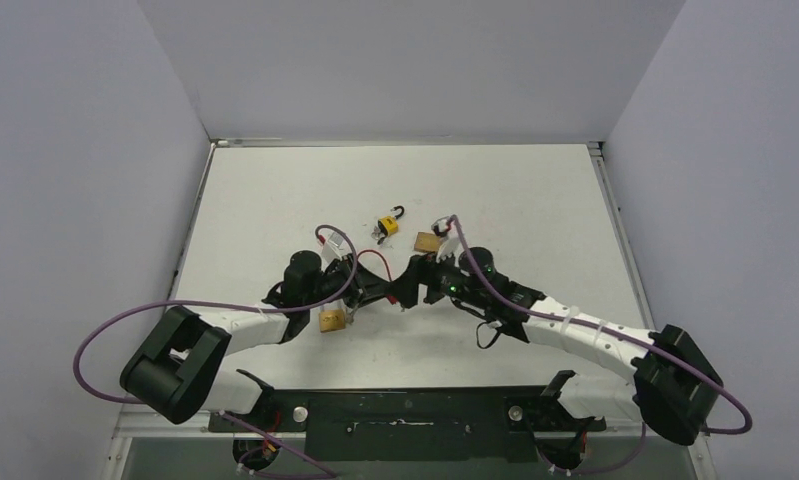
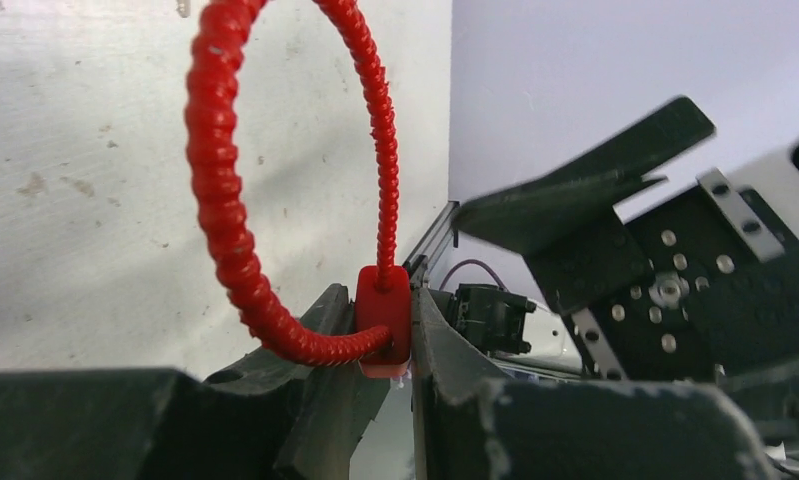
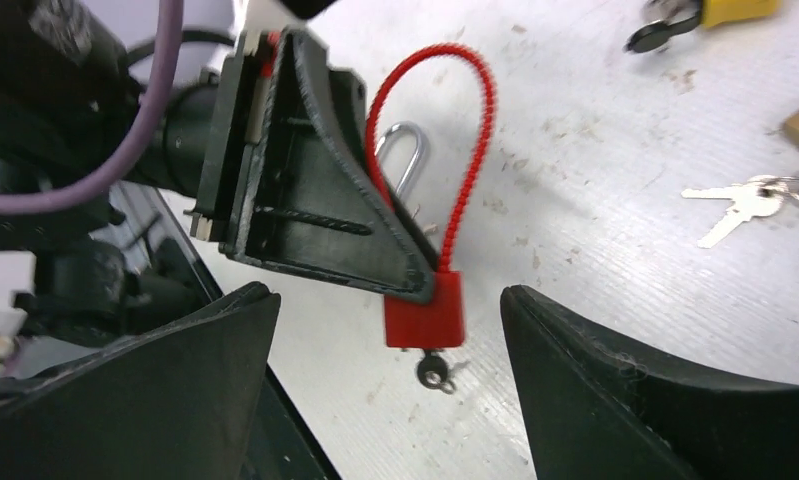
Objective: Unlock with the key
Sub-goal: Pick up the lock from the center of the board.
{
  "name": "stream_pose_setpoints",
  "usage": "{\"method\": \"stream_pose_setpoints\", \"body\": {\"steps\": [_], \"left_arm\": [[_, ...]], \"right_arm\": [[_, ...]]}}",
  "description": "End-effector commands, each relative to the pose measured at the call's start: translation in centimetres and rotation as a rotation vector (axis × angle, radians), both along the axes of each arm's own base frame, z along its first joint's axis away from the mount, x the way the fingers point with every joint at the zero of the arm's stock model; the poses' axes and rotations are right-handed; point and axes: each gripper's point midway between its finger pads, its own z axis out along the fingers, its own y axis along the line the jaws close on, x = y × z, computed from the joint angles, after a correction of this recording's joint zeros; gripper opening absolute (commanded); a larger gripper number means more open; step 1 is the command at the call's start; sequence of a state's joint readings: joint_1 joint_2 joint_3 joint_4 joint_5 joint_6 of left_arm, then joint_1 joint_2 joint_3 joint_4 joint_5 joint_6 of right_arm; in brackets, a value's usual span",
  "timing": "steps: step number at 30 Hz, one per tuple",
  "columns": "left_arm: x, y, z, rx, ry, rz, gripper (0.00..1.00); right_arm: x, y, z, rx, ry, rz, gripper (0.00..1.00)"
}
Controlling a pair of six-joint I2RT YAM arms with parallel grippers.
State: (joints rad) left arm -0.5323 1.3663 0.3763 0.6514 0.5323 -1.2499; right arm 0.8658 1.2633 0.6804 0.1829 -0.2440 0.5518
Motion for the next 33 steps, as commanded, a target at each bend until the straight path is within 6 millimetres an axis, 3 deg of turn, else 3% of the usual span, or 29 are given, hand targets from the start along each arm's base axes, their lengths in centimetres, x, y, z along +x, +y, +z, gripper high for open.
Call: {"method": "stream_pose_setpoints", "body": {"steps": [1, 5, 14, 17, 23, 26, 28, 30, 33], "left_arm": [[0.7, -0.9, 5.9, -0.106, -0.211, -0.063, 0.00], [0.1, -1.2, 7.6, -0.138, -0.268, -0.103, 0.00], [-3.6, -1.7, 10.0, -0.186, -0.364, -0.324, 0.00], [-4.5, -1.7, 10.4, -0.194, -0.380, -0.375, 0.00], [-5.1, -1.8, 10.8, -0.206, -0.394, -0.406, 0.00], [-5.1, -1.8, 10.8, -0.211, -0.388, -0.403, 0.00], [-5.0, -1.8, 10.8, -0.211, -0.378, -0.392, 0.15], [-4.7, -1.7, 10.6, -0.209, -0.367, -0.369, 0.39], [-4.4, -1.7, 10.3, -0.205, -0.359, -0.339, 0.53]], "right_arm": [[1.3, -2.1, 4.7, 0.303, 0.037, -0.115, 0.84], [1.7, -3.9, 5.5, 0.430, 0.120, -0.203, 0.84], [1.7, -1.3, 9.3, 0.519, 0.146, -0.069, 0.84], [1.8, -0.1, 9.9, 0.541, 0.168, -0.020, 0.79], [1.9, 1.4, 9.5, 0.590, 0.240, 0.024, 0.45], [2.4, 1.4, 9.4, 0.606, 0.255, -0.013, 0.18], [2.9, 1.3, 9.5, 0.621, 0.259, -0.051, 0.03], [3.5, 1.2, 9.4, 0.626, 0.270, -0.096, 0.00], [4.1, 1.1, 9.1, 0.638, 0.296, -0.139, 0.00]]}}
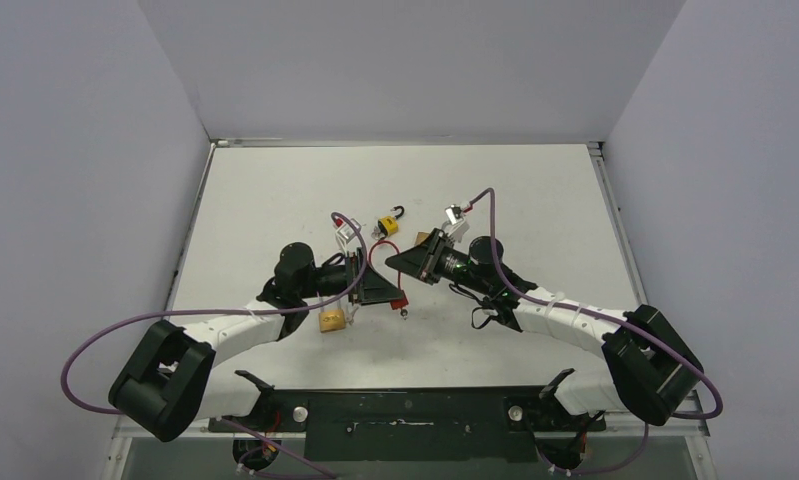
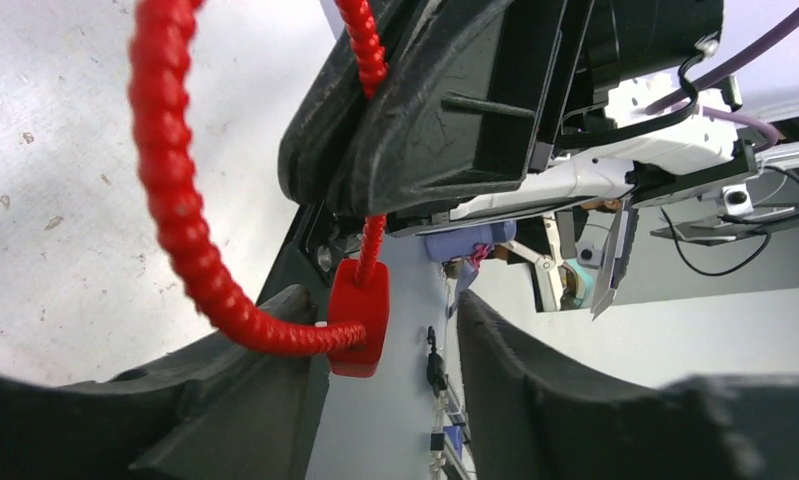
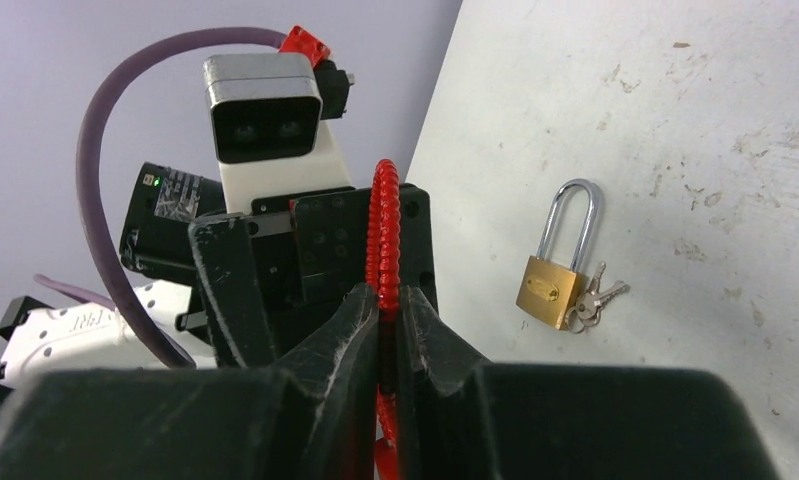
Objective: Unlock with the key
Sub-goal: Pick up the lock from the center of the board, then unlock the lock.
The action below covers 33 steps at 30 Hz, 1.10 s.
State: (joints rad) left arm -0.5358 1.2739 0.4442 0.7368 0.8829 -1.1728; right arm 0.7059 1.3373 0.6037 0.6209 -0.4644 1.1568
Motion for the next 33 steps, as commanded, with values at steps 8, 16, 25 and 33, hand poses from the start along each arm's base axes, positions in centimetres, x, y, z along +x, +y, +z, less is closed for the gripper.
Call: {"method": "stream_pose_setpoints", "body": {"steps": [8, 16, 25, 33], "left_arm": [[0.5, -0.5, 1.8, -0.059, -0.080, 0.040, 0.48], [0.4, -0.8, 2.0, -0.065, -0.081, 0.038, 0.05], [1.9, -0.1, 5.0, -0.127, -0.173, 0.167, 0.00], [3.9, 0.7, 8.1, -0.210, -0.156, 0.316, 0.00]], "right_arm": [[2.1, 0.0, 2.4, 0.099, 0.034, -0.114, 0.00], [2.3, -0.2, 1.9, 0.091, 0.079, -0.135, 0.00], [0.2, -2.8, 3.7, 0.133, -0.074, -0.136, 0.76], [-4.2, -3.9, 5.3, 0.245, -0.183, -0.059, 0.65]]}}
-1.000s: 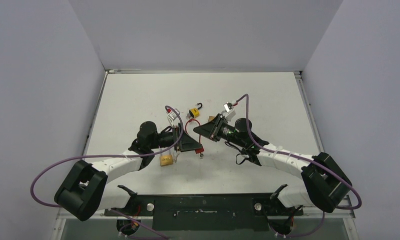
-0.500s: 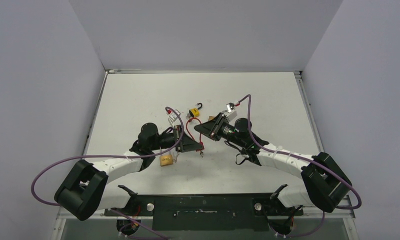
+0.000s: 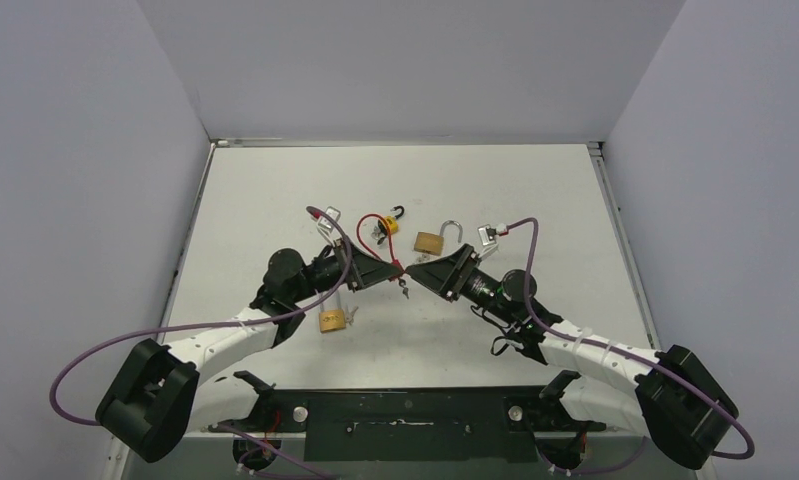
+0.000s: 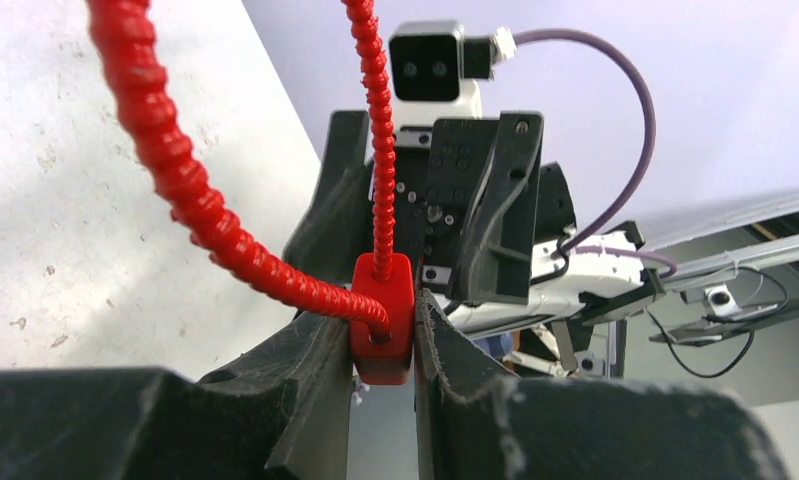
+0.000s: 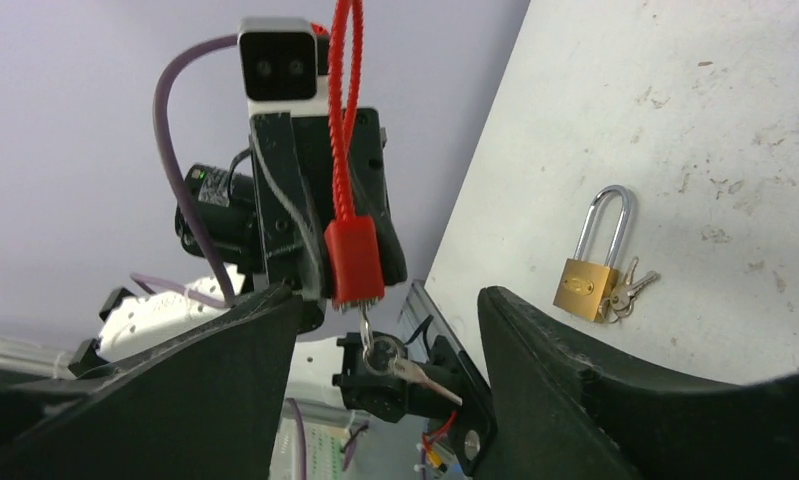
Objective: Unlock with the key
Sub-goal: Unlock the lock.
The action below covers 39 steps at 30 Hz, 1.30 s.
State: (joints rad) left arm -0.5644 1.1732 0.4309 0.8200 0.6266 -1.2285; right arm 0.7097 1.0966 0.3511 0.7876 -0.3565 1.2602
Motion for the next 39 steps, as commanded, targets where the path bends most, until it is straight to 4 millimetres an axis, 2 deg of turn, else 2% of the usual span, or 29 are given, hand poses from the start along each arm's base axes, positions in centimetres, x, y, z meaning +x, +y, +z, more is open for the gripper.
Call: {"method": "stream_pose_setpoints", "body": {"steps": [1, 4, 7, 13, 20, 24, 30, 33, 39], "left_arm": [[1.2, 0.5, 4.2, -0.111, -0.074, 0.088, 0.00], [1.2, 0.5, 4.9, -0.124, -0.075, 0.084, 0.00], [1.1, 0.4, 5.1, -0.133, -0.072, 0.076, 0.00], [0.9, 0.5, 5.8, -0.162, -0.070, 0.065, 0.00], [0.6, 0.4, 6.3, -0.182, -0.055, 0.051, 0.00], [0.5, 0.5, 6.6, -0.187, -0.059, 0.055, 0.00], [-0.3, -0.1, 6.5, -0.176, -0.078, 0.032, 0.00], [-0.7, -0.5, 5.8, -0.142, -0.092, 0.021, 0.00], [-1.0, -0.6, 5.0, -0.092, -0.102, 0.034, 0.00]], "right_arm": [[-1.6, 0.4, 4.2, 0.082, -0.171, 0.046, 0.58], [-1.8, 0.6, 4.7, 0.081, -0.196, 0.059, 0.41], [-1.8, 0.7, 4.9, 0.074, -0.203, 0.063, 0.29], [-1.8, 0.8, 4.8, 0.075, -0.196, 0.069, 0.20], [-1.6, 1.4, 5.2, 0.077, -0.203, 0.086, 0.15], [-1.7, 1.7, 5.9, 0.102, -0.212, 0.106, 0.01], [-1.3, 2.2, 6.9, 0.148, -0.195, 0.106, 0.00], [-0.6, 2.2, 7.5, 0.170, -0.167, 0.078, 0.00], [1.2, 1.4, 8.6, 0.297, -0.009, 0.013, 0.00]]}}
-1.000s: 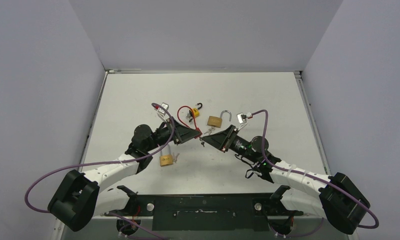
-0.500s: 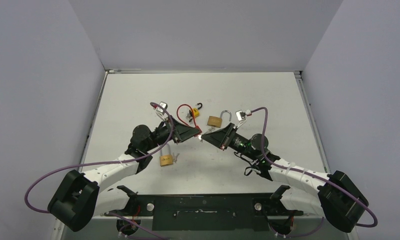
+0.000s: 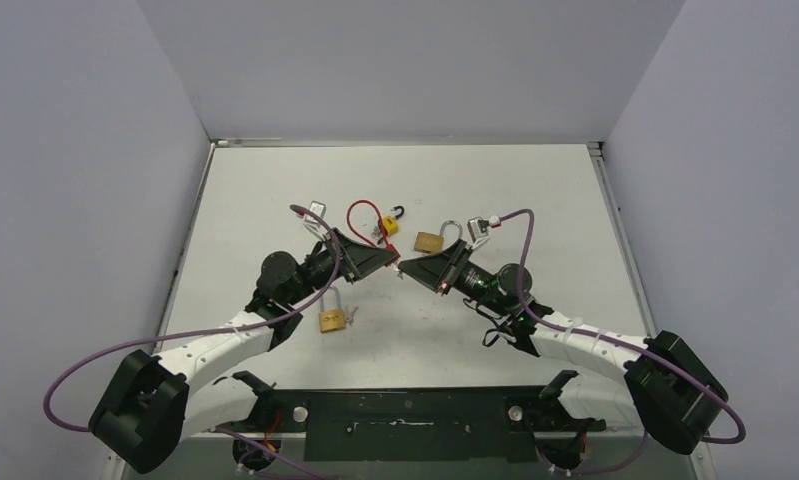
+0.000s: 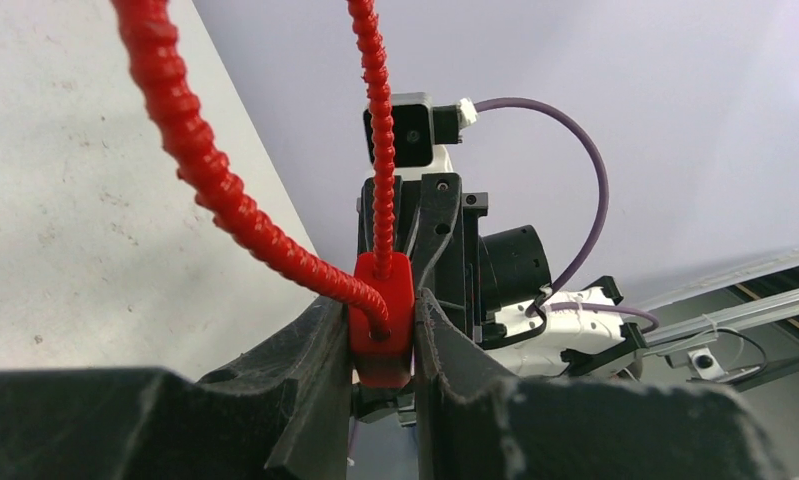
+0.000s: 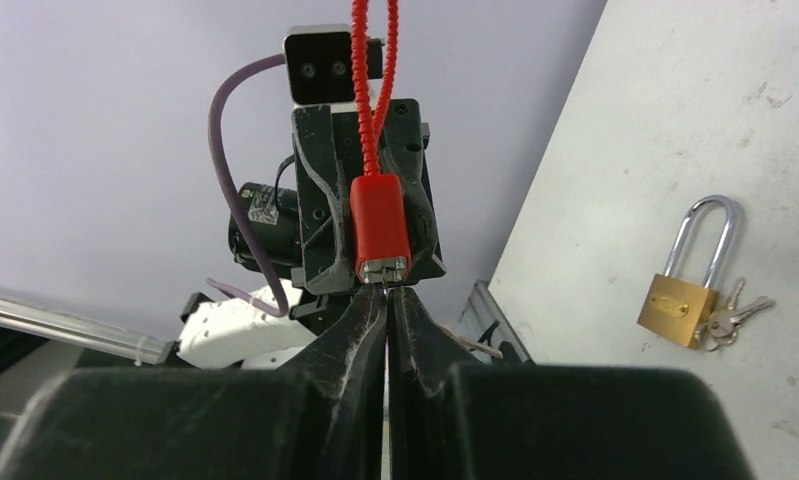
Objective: Unlock with the key
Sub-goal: Unlock the lock.
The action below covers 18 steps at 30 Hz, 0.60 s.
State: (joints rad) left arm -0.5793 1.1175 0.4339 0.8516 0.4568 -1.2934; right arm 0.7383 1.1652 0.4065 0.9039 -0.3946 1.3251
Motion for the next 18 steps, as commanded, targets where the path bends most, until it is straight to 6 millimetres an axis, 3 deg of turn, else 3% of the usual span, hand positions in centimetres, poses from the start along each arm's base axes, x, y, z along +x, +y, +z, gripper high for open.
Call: {"method": "stream_pose_setpoints", "body": {"steps": [1, 5, 9, 14, 18], "left_arm": [[-2.9, -1.4, 2.0, 0.009, -0.105, -0.107, 0.00], [-3.3, -1.7, 2.4, 0.002, -0.122, -0.115, 0.00], [-3.5, -1.7, 3.0, -0.033, -0.117, -0.118, 0.00], [-3.3, -1.5, 4.0, -0.083, -0.059, -0.109, 0.00], [-3.0, -1.5, 4.4, -0.081, -0.012, -0.101, 0.00]], "right_arm": [[1.9, -0.5, 5.6, 0.228, 0.057, -0.052, 0.00], [1.9, -0.8, 6.6, 0.367, 0.150, -0.028, 0.00], [1.8, -0.5, 7.3, 0.375, 0.123, -0.015, 0.00], [3.1, 1.8, 5.7, -0.037, -0.177, -0.083, 0.00], [4.7, 1.8, 3.3, -0.316, -0.288, -0.139, 0.00]]}}
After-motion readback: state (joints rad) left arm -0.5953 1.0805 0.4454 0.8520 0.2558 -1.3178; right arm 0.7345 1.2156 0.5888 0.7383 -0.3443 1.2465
